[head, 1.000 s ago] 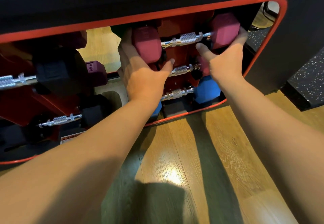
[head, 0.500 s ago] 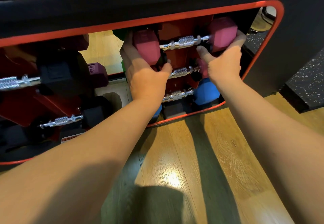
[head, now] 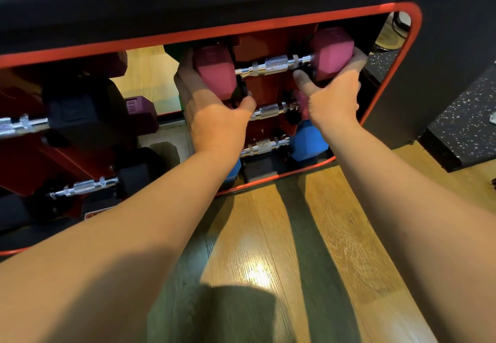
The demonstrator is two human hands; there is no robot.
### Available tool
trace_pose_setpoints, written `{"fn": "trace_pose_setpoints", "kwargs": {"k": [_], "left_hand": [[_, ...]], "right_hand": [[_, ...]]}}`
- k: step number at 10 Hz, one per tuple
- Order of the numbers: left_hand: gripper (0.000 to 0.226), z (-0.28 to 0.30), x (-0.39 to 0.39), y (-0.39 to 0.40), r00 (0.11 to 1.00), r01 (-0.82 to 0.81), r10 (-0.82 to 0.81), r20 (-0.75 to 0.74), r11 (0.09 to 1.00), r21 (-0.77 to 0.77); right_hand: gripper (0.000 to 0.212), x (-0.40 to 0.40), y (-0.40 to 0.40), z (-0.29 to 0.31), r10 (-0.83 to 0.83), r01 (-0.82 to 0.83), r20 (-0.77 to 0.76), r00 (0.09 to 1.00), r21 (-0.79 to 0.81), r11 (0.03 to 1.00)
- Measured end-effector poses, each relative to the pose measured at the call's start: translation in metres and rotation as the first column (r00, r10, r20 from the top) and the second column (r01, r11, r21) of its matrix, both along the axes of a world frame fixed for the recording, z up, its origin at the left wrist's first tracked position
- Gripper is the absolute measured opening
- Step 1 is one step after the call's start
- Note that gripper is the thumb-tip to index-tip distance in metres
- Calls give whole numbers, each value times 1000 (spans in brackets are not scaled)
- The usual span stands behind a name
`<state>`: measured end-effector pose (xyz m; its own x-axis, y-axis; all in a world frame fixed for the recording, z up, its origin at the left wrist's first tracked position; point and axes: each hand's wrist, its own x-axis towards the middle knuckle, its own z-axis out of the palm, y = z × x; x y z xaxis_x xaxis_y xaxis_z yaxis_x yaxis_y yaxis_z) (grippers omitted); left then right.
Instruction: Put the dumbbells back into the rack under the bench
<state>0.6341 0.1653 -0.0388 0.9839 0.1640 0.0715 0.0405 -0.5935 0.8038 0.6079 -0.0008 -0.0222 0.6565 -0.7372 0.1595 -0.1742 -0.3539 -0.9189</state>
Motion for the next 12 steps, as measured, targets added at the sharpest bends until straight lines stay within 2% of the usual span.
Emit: {"fn": "trace_pose_setpoints", "kwargs": {"k": [2, 4, 8, 9, 10, 11, 12], "left_hand": [[67, 2, -5, 2, 1000, -2, 2, 5, 997, -82], [70, 1, -4, 4, 999, 29, -27, 34, 998, -56], [60, 1, -7, 5, 996, 13, -9, 92, 999, -39], [62, 4, -11, 7, 994, 8, -6, 109, 1000, -21], [68, 15, -17, 11, 997, 30, -34, 65, 997, 71], [79, 39, -31, 22, 992, 64, -71, 103, 996, 62], [82, 81, -50, 39, 988, 152, -152, -19, 988, 21]], "right_hand": [[82, -1, 3, 0, -5, 5, -24, 1000, 7, 1000], [85, -2, 3, 1, -2, 2, -32, 999, 3, 1000], [87, -2, 3, 3, -7, 9, -53, 999, 23, 1000], [93, -6, 3, 7, 18, -17, -63, 998, 15, 1000], [109, -16, 0, 21, 83, -89, -137, 987, -44, 995], [111, -37, 5, 49, 128, -152, -230, 965, -87, 985], [101, -65, 12, 102, 117, -155, -349, 930, -83, 984]]}}
